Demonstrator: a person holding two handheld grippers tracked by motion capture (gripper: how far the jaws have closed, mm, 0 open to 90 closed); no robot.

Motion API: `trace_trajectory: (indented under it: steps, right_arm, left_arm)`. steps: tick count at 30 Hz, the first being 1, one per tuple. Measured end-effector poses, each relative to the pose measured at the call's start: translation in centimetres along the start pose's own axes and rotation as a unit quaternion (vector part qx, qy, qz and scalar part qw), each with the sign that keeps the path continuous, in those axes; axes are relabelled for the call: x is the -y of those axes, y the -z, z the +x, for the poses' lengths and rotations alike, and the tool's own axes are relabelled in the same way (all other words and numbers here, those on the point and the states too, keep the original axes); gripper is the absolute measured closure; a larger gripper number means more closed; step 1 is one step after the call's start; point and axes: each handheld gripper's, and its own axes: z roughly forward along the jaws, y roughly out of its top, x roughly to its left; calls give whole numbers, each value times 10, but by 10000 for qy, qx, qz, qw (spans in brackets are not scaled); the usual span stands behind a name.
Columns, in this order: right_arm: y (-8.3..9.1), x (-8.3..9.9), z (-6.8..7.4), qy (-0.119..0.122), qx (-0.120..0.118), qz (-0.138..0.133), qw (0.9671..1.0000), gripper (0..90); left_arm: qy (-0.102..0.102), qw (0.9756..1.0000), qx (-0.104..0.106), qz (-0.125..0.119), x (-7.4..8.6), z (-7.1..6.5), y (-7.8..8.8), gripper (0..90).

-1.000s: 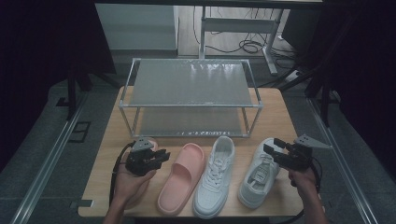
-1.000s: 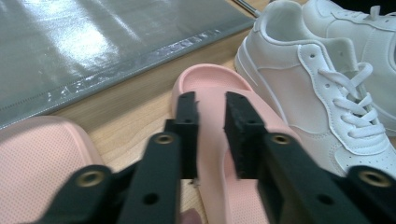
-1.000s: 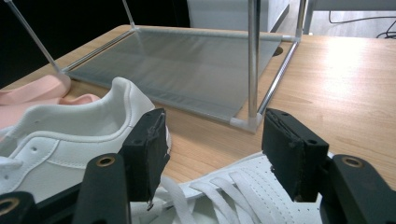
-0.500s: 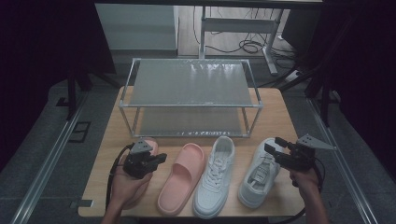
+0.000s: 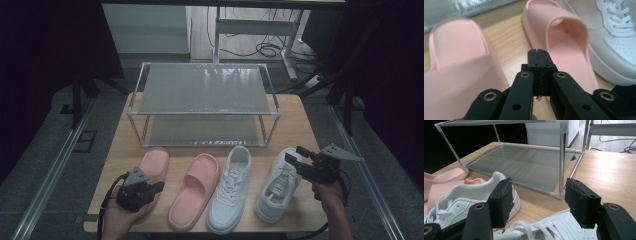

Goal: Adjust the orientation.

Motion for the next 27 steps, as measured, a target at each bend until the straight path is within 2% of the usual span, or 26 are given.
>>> trace_trajectory:
  steps: [8,12,22,27]
  right_arm:
    - [-5,1,3,34,-22,88,10000,396]
    - [-6,1,2,19,-19,107,9999,395]
    - [-5,3,1,1,42,117,9999,395]
    - [-5,3,1,-15,61,121,9999,394]
  left_arm:
    - [170,9992,-226,268,15,2,-16,900]
    - [252,9988,-253,335,19,7,-21,900]
    - [407,9977,-343,427,31,18,-21,900]
    - [468,9978,-264,383,33,20,-20,900]
